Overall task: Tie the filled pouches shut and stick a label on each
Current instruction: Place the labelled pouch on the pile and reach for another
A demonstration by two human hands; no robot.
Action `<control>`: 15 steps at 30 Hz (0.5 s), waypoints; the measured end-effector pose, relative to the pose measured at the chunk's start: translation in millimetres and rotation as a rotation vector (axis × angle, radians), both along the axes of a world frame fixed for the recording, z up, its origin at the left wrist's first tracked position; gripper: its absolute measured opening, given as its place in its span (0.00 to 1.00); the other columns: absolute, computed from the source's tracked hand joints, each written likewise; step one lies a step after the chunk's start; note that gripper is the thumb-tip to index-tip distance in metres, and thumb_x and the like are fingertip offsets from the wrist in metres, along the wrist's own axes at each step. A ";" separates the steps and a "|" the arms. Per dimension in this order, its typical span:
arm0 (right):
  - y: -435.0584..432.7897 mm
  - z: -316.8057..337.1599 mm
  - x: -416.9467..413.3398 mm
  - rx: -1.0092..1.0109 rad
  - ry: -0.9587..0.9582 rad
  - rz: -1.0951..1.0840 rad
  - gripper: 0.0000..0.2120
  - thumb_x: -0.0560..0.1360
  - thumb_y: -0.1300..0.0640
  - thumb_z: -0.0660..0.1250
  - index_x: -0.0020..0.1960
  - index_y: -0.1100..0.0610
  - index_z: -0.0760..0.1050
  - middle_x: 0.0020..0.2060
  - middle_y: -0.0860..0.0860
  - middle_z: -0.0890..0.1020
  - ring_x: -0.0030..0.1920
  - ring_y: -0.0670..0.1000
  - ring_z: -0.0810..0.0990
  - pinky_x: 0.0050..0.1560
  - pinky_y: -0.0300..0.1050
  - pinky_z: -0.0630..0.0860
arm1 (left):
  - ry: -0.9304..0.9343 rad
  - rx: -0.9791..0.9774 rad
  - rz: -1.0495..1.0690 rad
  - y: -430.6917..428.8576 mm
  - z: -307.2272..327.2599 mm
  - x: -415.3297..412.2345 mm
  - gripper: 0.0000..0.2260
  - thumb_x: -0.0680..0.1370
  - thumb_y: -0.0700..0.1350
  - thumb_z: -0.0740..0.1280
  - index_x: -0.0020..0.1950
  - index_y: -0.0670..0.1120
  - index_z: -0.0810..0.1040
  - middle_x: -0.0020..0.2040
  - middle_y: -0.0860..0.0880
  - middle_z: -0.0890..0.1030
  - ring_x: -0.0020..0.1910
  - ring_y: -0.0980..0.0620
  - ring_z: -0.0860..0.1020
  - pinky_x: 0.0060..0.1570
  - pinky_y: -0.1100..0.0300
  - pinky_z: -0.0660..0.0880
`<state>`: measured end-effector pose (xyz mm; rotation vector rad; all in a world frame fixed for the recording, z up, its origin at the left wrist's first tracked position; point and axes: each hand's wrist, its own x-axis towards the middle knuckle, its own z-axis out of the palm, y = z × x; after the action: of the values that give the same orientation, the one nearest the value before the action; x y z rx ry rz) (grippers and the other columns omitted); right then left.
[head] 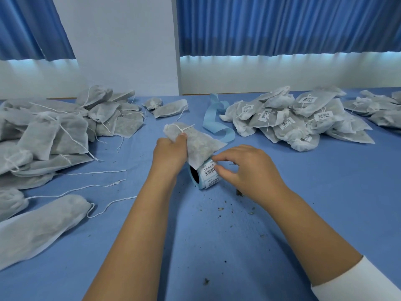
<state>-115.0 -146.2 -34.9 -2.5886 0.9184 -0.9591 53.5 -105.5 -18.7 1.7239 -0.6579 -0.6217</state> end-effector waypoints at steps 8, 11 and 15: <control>-2.3 -2.3 1.0 0.082 -0.112 0.082 0.02 0.73 0.59 0.71 0.44 0.53 0.81 0.45 0.47 0.80 0.51 0.48 0.75 0.52 0.47 0.75 | 0.010 0.006 -0.001 -1.6 -1.5 0.7 0.17 0.81 0.51 0.61 0.57 0.38 0.78 0.54 0.41 0.82 0.52 0.43 0.82 0.59 0.46 0.78; -0.8 -0.7 0.3 0.231 -0.151 0.148 0.03 0.71 0.60 0.68 0.40 0.53 0.76 0.43 0.47 0.79 0.48 0.46 0.76 0.53 0.47 0.76 | 0.000 0.015 0.002 -2.9 -3.8 1.4 0.16 0.81 0.51 0.61 0.57 0.39 0.78 0.52 0.41 0.83 0.50 0.44 0.82 0.48 0.54 0.78; -0.3 4.7 -2.8 0.460 -0.221 0.158 0.11 0.74 0.59 0.63 0.36 0.46 0.74 0.43 0.45 0.83 0.50 0.46 0.80 0.51 0.45 0.77 | 0.001 0.025 0.001 -3.7 -4.9 1.3 0.16 0.82 0.51 0.61 0.57 0.38 0.78 0.53 0.40 0.83 0.49 0.44 0.82 0.49 0.54 0.78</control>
<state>-117.8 -146.5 -30.2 -2.0881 0.7569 -0.8511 54.8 -109.3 -23.6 1.7465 -0.6503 -0.6324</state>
